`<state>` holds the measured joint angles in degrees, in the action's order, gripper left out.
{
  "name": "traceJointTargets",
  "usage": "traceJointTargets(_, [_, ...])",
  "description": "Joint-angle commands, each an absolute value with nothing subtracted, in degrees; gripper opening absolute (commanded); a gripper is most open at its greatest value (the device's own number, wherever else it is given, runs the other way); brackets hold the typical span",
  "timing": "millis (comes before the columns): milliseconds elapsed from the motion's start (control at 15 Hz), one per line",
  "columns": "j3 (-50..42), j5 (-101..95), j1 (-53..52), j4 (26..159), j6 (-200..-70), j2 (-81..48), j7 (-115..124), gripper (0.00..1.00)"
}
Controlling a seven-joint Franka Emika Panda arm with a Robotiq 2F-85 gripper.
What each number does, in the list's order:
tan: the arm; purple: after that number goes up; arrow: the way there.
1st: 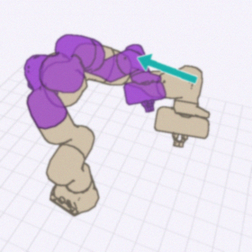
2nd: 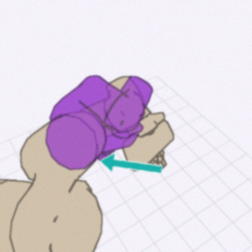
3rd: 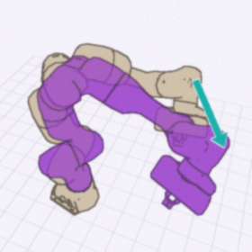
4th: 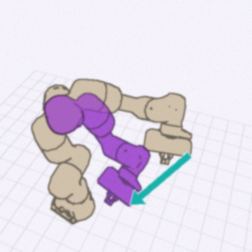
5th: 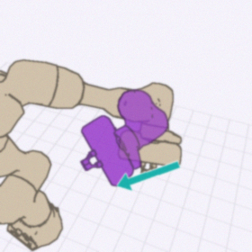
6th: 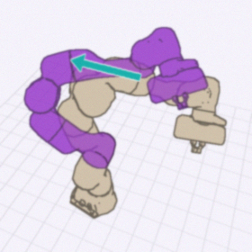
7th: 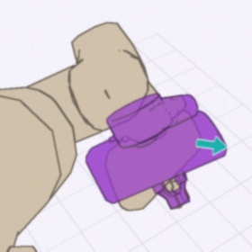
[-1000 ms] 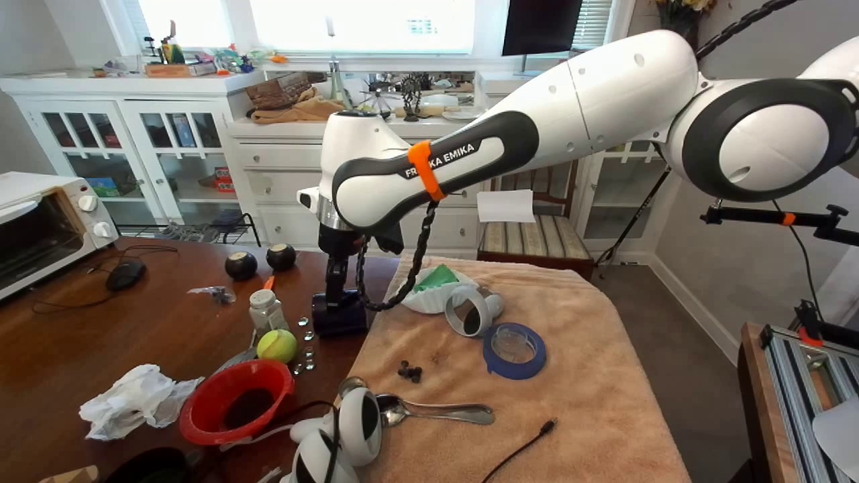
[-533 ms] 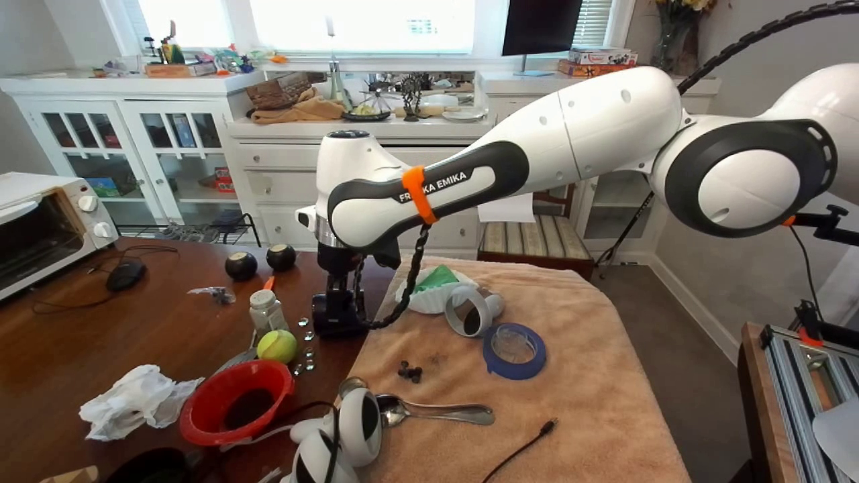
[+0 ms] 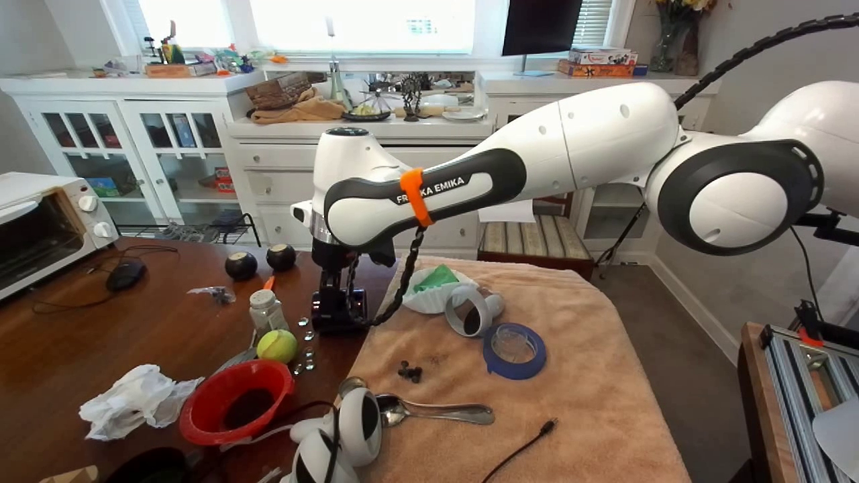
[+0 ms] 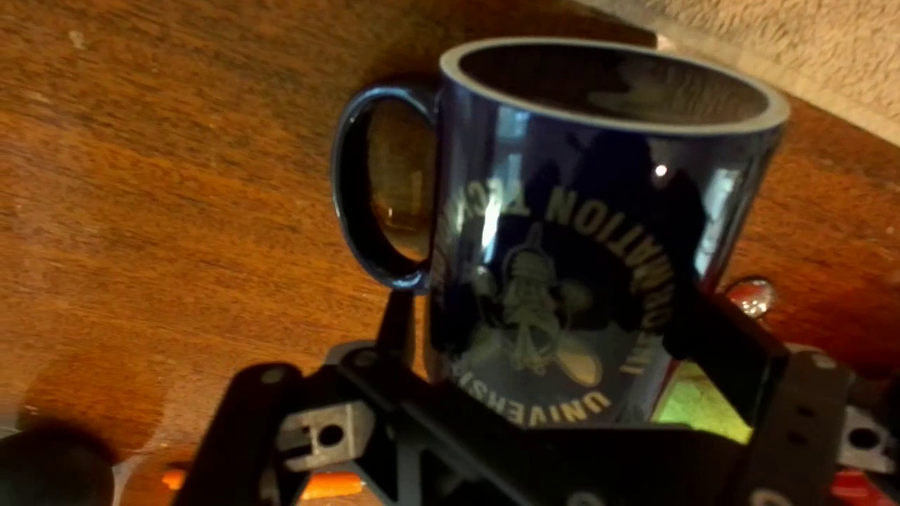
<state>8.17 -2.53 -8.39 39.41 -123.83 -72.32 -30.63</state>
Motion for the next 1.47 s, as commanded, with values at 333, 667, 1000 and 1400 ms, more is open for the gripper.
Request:
traceJointTargets(333, [8.5, -3.1, -9.5, 31.6, -123.0, -77.7, -35.5, 1.00])
traceJointTargets(667, [8.1, -2.8, -8.9, 33.1, -124.0, -75.2, -35.1, 1.00])
traceJointTargets(1000, [7.0, -3.5, -9.4, 32.5, -124.4, -75.5, -33.2, 1.00])
traceJointTargets(1400, [4.0, -3.9, -12.3, 30.2, -133.5, -78.2, -22.8, 1.00])
